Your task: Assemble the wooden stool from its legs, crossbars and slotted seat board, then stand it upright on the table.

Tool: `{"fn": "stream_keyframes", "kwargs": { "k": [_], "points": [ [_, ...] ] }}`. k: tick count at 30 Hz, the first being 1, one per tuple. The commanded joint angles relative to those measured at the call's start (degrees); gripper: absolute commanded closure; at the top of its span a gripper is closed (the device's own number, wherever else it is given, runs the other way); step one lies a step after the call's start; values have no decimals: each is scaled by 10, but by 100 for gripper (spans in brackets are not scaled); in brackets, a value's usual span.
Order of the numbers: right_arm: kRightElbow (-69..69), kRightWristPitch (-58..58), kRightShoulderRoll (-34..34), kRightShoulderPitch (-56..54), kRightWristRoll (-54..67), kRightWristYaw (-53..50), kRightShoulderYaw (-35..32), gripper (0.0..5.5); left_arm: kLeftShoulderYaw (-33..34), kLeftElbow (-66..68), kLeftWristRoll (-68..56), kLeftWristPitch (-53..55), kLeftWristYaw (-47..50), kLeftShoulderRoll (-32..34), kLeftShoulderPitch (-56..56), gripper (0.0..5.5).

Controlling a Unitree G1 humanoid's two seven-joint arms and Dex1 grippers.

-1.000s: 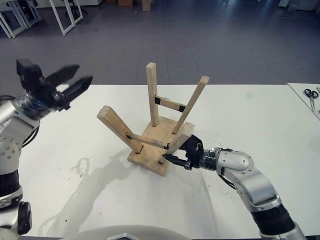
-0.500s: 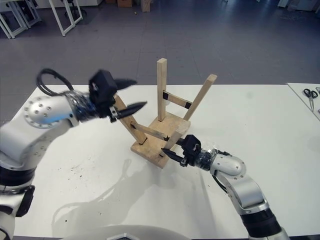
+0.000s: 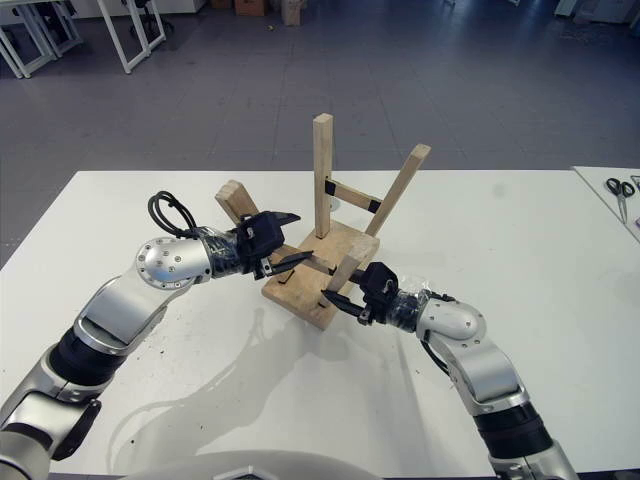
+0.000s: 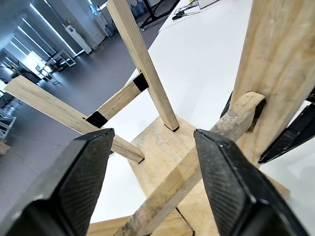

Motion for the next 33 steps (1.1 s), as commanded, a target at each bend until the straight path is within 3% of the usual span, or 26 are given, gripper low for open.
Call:
{"fn": "stream_keyframes", "kwargs": {
  "k": [1, 11, 21, 28, 33],
  "points": [
    [38, 39, -29, 17, -69, 2, 34, 348, -42, 28, 50, 16, -13, -1, 17, 251],
    [40, 148, -79, -22, -136, -17, 101, 348, -157, 23, 195, 63, -64, -1, -16, 251],
    [103, 243, -89, -90, -140, 19, 195, 348, -168, 21, 207, 81, -84, -11, 17, 251],
    [142, 234, -88, -98, -141, 18, 219, 348, -151, 27, 211, 74, -79, -14, 23, 251],
    [155, 150, -59, -78, -107, -24, 149, 348, -21, 52, 198, -8, 51, -92, 9, 251]
  ]
}}
